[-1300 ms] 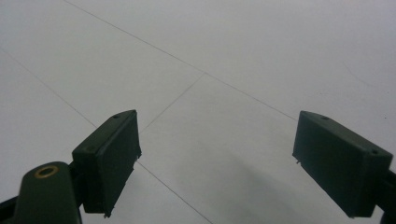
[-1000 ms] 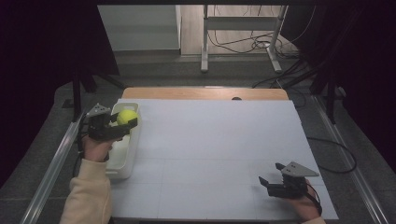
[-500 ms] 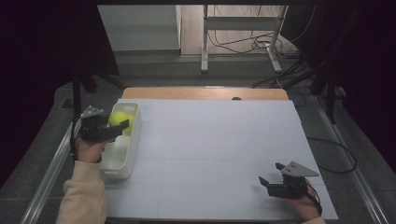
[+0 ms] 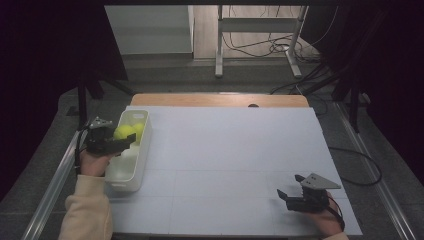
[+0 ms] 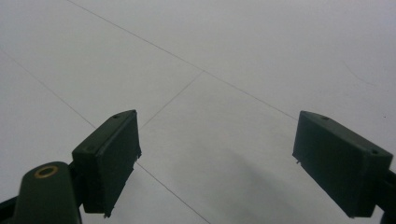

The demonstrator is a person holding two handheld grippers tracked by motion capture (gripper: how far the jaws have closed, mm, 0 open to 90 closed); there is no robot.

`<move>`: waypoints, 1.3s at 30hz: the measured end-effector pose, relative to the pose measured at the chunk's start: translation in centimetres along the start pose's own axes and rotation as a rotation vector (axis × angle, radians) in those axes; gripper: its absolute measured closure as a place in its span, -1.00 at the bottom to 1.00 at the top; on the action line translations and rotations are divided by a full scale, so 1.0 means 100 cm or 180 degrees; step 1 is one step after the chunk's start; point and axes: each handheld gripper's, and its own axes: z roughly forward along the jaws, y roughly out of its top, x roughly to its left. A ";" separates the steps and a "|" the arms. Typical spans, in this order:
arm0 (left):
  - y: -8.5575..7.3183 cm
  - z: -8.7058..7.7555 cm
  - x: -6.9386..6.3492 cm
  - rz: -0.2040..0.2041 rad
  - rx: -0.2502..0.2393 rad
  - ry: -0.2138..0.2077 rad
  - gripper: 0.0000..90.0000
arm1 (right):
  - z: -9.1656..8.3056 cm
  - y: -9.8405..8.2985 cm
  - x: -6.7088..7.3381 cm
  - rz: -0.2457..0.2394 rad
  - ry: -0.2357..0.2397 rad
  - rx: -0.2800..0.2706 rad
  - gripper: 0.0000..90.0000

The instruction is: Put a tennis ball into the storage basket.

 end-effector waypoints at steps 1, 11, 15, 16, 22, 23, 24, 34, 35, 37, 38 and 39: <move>0.000 0.000 0.000 0.0003 0.0012 0.0001 -0.42 | 0.000 0.000 0.000 0.0000 0.0000 0.0002 -0.66; -0.003 0.000 0.000 0.0065 0.0123 0.0046 -0.42 | 0.000 0.000 0.000 -0.0004 0.0008 0.0011 -0.66; -0.002 0.000 -0.001 0.0070 0.0120 0.0046 -0.42 | 0.000 0.000 0.000 -0.0006 0.0011 0.0019 -0.66; -0.002 0.000 -0.001 0.0071 0.0124 0.0047 -0.42 | 0.000 0.000 0.000 -0.0005 0.0011 0.0021 -0.66; -0.003 0.000 0.000 0.0074 0.0085 0.0083 -0.46 | 0.000 0.000 0.000 -0.0006 0.0013 0.0017 -0.66; -0.002 -0.001 -0.001 0.0079 0.0042 0.0099 -0.51 | 0.000 0.000 0.000 -0.0006 0.0015 0.0018 -0.66; -0.002 -0.001 -0.001 0.0079 0.0042 0.0099 -0.60 | 0.000 0.000 0.000 -0.0008 0.0020 0.0018 -0.66; 0.001 -0.010 -0.005 -0.0008 -0.0222 -0.0129 -0.73 | 0.001 0.000 0.000 -0.0004 0.0026 0.0013 -0.66; 0.001 -0.011 -0.006 -0.0002 -0.0242 -0.0150 -0.73 | 0.001 0.000 0.000 0.0000 0.0022 0.0016 -0.67; 0.001 -0.015 -0.010 0.0016 -0.0290 -0.0229 -0.73 | 0.001 0.000 0.000 0.0006 0.0020 0.0019 -0.67; 0.001 -0.017 -0.012 0.0018 -0.0319 -0.0274 -0.73 | 0.001 0.000 0.000 0.0010 0.0019 0.0015 -0.67; 0.001 -0.018 -0.013 0.0007 -0.0341 -0.0319 -0.73 | 0.001 -0.001 0.000 0.0021 0.0023 0.0002 -0.67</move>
